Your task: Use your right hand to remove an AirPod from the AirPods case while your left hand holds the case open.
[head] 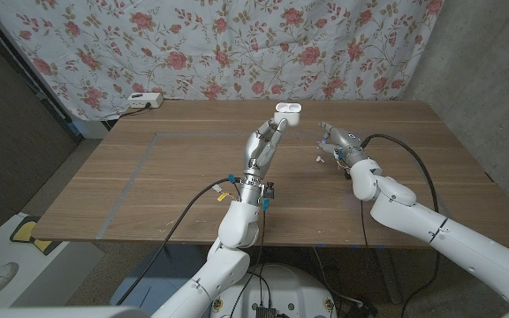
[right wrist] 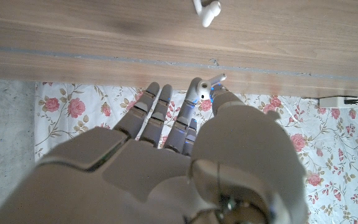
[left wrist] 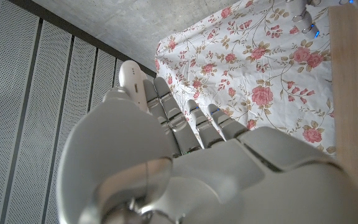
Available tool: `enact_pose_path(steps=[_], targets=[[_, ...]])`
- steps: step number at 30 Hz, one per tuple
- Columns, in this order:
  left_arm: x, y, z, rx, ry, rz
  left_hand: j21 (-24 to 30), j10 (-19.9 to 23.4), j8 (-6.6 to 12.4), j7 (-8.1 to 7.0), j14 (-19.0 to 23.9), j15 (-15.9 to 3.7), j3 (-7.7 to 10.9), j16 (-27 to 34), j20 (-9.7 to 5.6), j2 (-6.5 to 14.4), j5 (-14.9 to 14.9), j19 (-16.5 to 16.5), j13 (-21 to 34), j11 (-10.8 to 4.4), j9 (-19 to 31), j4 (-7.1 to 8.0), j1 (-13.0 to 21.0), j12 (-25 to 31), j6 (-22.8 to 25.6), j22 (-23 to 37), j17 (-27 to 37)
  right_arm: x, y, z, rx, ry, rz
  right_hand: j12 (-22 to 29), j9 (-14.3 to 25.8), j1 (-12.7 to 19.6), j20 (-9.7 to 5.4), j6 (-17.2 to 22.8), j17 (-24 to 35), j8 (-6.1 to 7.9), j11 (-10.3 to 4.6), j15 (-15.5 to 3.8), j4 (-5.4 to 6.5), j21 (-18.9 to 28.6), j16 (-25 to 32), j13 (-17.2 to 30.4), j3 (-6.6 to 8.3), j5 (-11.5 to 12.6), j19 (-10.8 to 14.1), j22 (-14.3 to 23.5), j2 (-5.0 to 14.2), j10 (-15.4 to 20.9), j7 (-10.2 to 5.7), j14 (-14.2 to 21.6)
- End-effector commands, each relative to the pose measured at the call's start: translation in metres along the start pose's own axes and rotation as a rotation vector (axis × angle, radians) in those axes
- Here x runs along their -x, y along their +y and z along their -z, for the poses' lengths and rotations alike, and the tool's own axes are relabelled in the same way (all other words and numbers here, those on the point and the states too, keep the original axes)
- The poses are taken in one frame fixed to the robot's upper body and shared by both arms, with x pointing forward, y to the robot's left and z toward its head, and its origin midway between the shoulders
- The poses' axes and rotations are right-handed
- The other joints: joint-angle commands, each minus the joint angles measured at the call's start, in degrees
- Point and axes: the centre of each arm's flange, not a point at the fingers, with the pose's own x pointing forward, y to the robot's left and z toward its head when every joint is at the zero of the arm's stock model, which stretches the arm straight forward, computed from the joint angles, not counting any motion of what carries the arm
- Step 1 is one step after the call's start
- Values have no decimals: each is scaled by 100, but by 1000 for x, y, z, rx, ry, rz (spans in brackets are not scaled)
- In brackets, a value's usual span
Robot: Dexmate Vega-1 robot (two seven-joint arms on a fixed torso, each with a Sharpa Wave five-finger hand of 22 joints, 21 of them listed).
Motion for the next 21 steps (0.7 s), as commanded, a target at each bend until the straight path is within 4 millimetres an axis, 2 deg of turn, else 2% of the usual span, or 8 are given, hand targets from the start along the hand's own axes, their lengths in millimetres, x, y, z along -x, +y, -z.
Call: enact_pose_path(steps=[1, 21], targets=[[4, 4, -3, 1, -2, -5, -8, 45, 147, -87, -23, -144, 63, -9, -7, 77, 47, 3, 11, -6, 366, -28, 39, -20, 155, 9, 17, 1, 11, 0, 24, 14, -7, 49, 15, -45, 10, 55, 17, -13, -82, -975, 2, -18, -31, -5, -22, -39, -24, 15, -11, 147, -17, 12], [16, 11, -18, -14, -12, -18, -12, 51, 150, -86, -35, -144, 74, -11, -9, 74, 34, -4, 22, -5, 360, -28, 33, -21, 162, 8, 15, 4, 23, 2, 36, 35, 4, 51, 18, -50, 21, 103, 21, -18, -84, -983, -34, -19, -42, -84, -63, -44, -23, 14, -23, 191, -17, 30]])
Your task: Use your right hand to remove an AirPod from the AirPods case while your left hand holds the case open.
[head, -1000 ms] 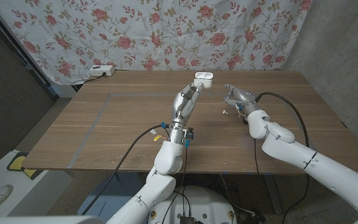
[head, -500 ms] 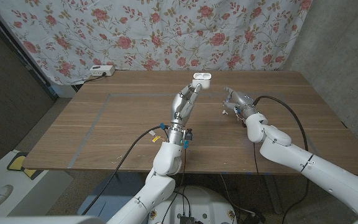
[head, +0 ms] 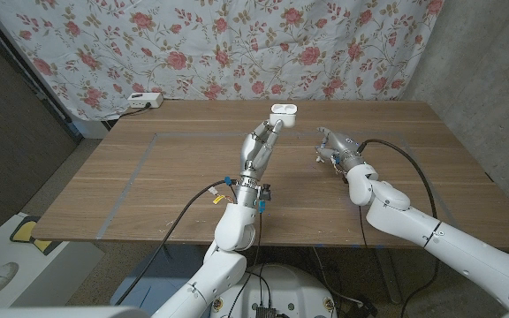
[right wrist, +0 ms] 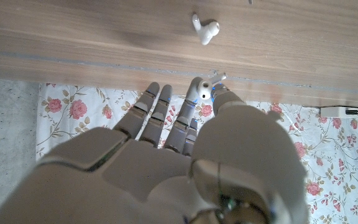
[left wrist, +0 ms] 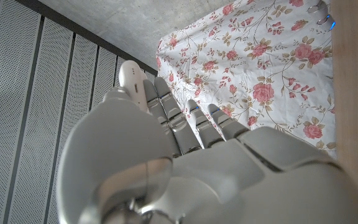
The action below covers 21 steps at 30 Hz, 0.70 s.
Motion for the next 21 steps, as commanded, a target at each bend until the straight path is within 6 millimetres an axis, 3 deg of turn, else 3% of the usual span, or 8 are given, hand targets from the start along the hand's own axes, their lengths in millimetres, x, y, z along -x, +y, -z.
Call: enact_pose_path(steps=[1, 11, 21], targets=[[9, 4, -10, -16, -3, -7, -12, 51, 149, -89, -36, -144, 75, -11, -9, 75, 10, -5, 24, -6, 357, -28, 31, -21, 166, 8, 14, 3, 11, 4, 9, 26, 0, 35, 19, -9, 23, 55, -4, -18, -67, -992, -6, -18, -16, -13, -17, -15, -22, 14, 7, 135, -4, 26], [22, 4, -12, 3, 2, -28, -13, 51, 149, -89, -34, -144, 80, -9, -10, 73, 4, -6, 29, -6, 352, -28, 27, -22, 167, 8, 14, 16, 8, 11, 16, 39, 21, -66, 23, -96, 88, -37, -67, -73, -70, -932, -4, -8, -136, -148, -81, 3, 18, 8, -63, 17, 57, -71], [21, 14, -20, 1, -15, -30, -13, 57, 146, -103, -38, -144, 86, -10, -11, 73, -2, -6, 34, -6, 352, -30, 27, -21, 157, 8, 13, 21, 8, 14, 4, 58, 14, -266, 27, -281, 151, -130, -95, -105, -46, -875, 31, -16, -211, -364, -228, 20, 38, -1, -141, -215, 114, -147]])
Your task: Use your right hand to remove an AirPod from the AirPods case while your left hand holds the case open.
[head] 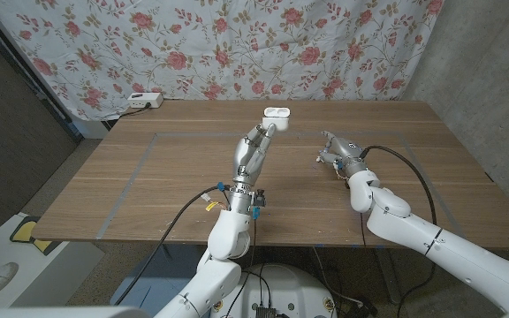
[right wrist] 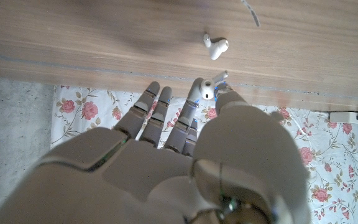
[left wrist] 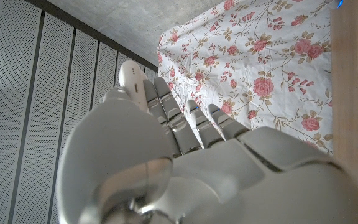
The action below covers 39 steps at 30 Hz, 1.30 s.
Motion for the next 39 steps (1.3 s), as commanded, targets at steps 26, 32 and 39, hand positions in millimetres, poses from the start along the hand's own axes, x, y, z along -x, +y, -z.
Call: enact_pose_path(steps=[26, 32, 39], targets=[[19, 25, -10, 21, -33, -30, -17, 59, 150, -118, -41, -142, 97, -9, -2, 72, -15, -17, 21, -6, 354, -28, 12, -1, 153, 8, 13, 22, -17, -5, -50, 48, 79, -1046, 24, -1272, 331, -213, -299, 76, 595, -414, 487, -89, -421, -1033, -538, 30, -5, 4, -164, -599, 275, -392], [22, 25, -10, 41, -36, -14, -19, 55, 152, -124, -40, -144, 101, -8, -1, 71, -18, -26, 24, -6, 345, -30, 12, -3, 169, 9, 13, 27, -22, -15, -133, 12, 94, -1392, 19, -1577, 279, 622, -488, 385, 661, -354, 556, -134, -559, -1438, -620, 20, -64, -9, -133, -497, 154, -524], [26, 32, -13, 11, -31, -10, -20, 55, 155, -120, -45, -144, 102, -9, 0, 65, -22, -31, 27, -5, 347, -32, 10, -5, 168, 9, 13, 32, -25, -32, -238, -63, 72, -1813, -16, -2283, 119, 1156, -688, 485, 810, -729, 943, -58, -227, -2015, -673, -10, 339, -28, 89, -94, 217, 604]])
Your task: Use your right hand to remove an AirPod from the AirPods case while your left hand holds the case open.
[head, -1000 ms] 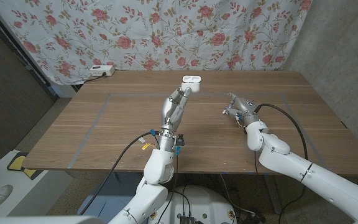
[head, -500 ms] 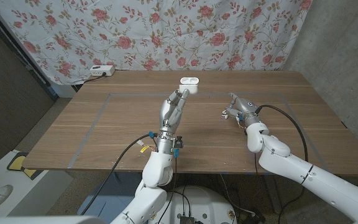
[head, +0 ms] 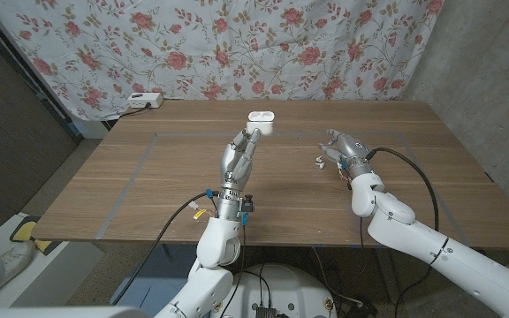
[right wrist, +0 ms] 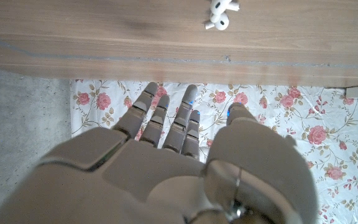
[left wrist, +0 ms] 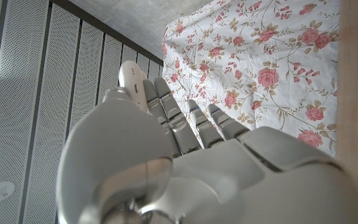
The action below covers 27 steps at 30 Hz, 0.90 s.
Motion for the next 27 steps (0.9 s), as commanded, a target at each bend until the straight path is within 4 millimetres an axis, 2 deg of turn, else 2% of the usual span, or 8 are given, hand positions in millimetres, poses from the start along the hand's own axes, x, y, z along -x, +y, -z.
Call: enact_pose_path(steps=[1, 2, 5, 9, 14, 19, 27], targets=[[7, 7, -2, -4, 3, 8, -20, 45, 158, -128, -45, -144, 78, -9, -2, 53, 22, -32, 29, 5, 343, -58, 24, -4, 178, 9, 13, 10, -9, -24, -170, -87, -9, -283, -6, -288, 45, 278, -80, 62, 35, -681, 179, 26, 27, -239, 16, -12, 168, -2, 74, -69, -24, 231], [7, 7, -2, 6, 3, 7, -20, 45, 153, -119, -46, -144, 78, -9, 1, 53, 22, -33, 29, 5, 339, -58, 23, -5, 171, 10, 13, 11, -9, -25, -184, -94, -14, -449, -13, -383, 83, 292, -134, 39, 58, -600, 217, -13, -85, -354, 22, -7, 115, -1, 68, -182, -39, 38], [6, 7, -6, -7, -2, 10, -19, 44, 154, -111, -45, -142, 78, -9, 1, 52, 20, -32, 30, 4, 339, -57, 21, -5, 173, 10, 13, 16, -12, -28, -218, -111, -20, -639, -17, -502, 123, 328, -198, 20, 7, -472, 254, -59, -225, -485, 12, -6, 42, -4, 35, -312, -44, -213], [7, 8, -1, 9, 5, 1, -19, 44, 158, -123, -43, -141, 80, -8, 2, 53, 18, -34, 32, 4, 342, -57, 18, -5, 173, 10, 13, 23, -23, -33, -259, -108, -48, -944, -21, -721, 179, 180, -298, -98, 114, -226, 301, -129, -439, -702, -31, 1, -156, -5, -12, -506, 2, -667], [9, 8, 8, 41, 18, -4, -19, 46, 156, -136, -46, -142, 82, -9, 0, 53, 16, -36, 33, 4, 345, -58, 18, -5, 163, 10, 13, 32, -35, -39, -319, -118, -78, -1045, -21, -781, 169, 94, -338, -151, 146, -204, 303, -153, -513, -777, -31, 5, -248, -6, -14, -555, 20, -853], [9, 9, 3, 4, 13, -3, -17, 51, 159, -119, -48, -141, 84, -9, 2, 55, 13, -35, 36, 4, 341, -57, 14, -4, 171, 10, 14, 33, -40, -41, -370, -136, -100, -1172, -21, -736, 122, 42, -402, -189, 137, -182, 236, -179, -583, -852, 27, 15, -382, -7, 9, -669, -3, -1045], [7, 9, 3, -4, 12, -11, -16, 42, 151, -100, -50, -145, 91, -10, 6, 55, 11, -33, 39, 4, 329, -62, 19, -8, 162, 10, 13, 34, -52, -41, -402, -151, -83, -1232, -19, -705, 126, 196, -450, -144, 106, -188, 185, -185, -598, -914, 80, 16, -475, -7, 37, -647, -44, -1152]])
